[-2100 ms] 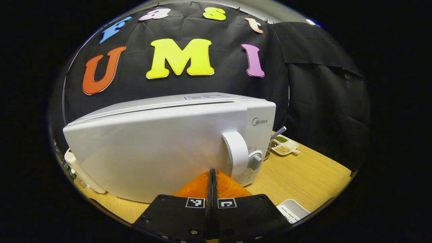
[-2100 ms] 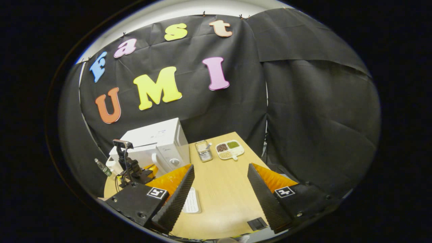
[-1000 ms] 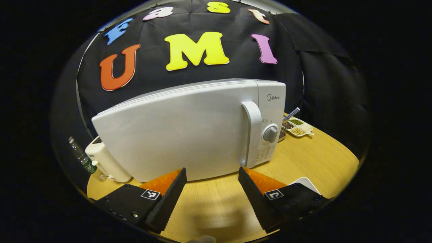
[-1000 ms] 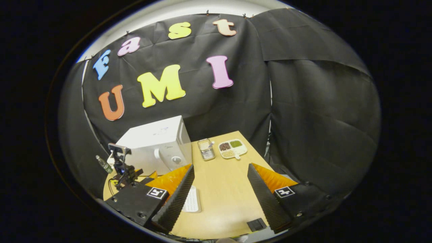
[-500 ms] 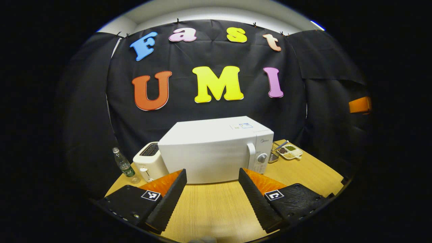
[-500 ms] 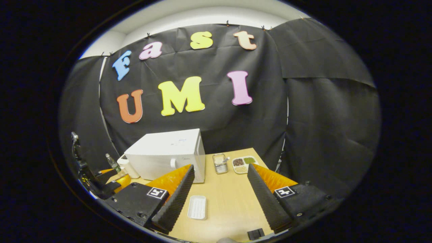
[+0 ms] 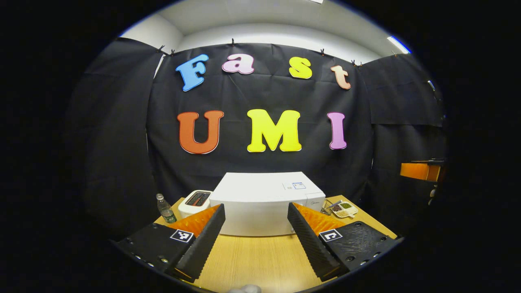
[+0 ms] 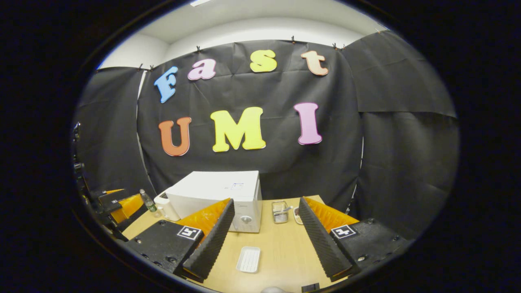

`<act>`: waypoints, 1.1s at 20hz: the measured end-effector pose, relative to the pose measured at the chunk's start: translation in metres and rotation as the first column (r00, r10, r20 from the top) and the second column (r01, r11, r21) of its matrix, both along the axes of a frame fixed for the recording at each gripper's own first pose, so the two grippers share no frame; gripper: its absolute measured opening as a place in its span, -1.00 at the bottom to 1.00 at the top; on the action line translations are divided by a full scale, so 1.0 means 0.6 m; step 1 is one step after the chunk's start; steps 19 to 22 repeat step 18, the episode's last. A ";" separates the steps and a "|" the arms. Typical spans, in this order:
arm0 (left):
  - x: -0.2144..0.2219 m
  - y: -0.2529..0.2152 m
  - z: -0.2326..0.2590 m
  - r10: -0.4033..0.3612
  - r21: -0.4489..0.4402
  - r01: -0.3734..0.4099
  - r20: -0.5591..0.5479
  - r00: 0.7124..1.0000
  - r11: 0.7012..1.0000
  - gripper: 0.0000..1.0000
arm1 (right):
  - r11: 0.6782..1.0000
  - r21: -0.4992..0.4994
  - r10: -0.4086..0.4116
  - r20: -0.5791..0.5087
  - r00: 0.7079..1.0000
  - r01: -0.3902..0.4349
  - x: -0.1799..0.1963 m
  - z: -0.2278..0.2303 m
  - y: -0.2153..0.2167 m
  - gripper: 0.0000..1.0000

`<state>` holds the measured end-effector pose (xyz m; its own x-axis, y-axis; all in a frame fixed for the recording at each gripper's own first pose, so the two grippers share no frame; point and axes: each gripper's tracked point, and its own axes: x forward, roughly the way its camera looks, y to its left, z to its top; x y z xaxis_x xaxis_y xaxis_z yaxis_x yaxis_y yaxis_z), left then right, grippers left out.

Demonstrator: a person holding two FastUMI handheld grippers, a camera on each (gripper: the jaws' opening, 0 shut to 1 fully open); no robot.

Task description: Open the microwave oven with the left hand, put the food in, and close the microwave oven.

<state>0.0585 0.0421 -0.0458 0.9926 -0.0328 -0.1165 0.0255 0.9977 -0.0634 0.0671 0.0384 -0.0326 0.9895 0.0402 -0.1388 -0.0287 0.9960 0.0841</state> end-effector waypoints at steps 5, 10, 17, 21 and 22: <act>-0.009 0.021 0.046 0.023 -0.027 -0.022 0.050 0.998 0.999 0.92 | 1.000 -0.018 0.001 0.031 1.000 0.000 -0.002 0.023 0.015 0.83; -0.018 0.027 0.078 0.021 -0.024 -0.019 0.092 0.995 1.000 0.89 | 1.000 -0.009 0.010 0.044 0.999 -0.010 -0.006 0.034 0.033 0.83; -0.005 0.033 0.100 0.009 -0.016 -0.007 0.131 0.991 1.000 0.69 | 1.000 -0.005 -0.015 0.057 0.998 0.016 -0.008 0.039 0.025 0.83; -0.005 0.039 0.100 0.015 -0.017 -0.012 0.128 0.992 1.000 0.69 | 1.000 -0.007 -0.022 0.060 0.998 0.022 -0.009 0.040 0.020 0.83; -0.005 0.039 0.100 0.015 -0.017 -0.012 0.128 0.992 1.000 0.69 | 1.000 -0.007 -0.022 0.060 0.998 0.022 -0.009 0.040 0.020 0.83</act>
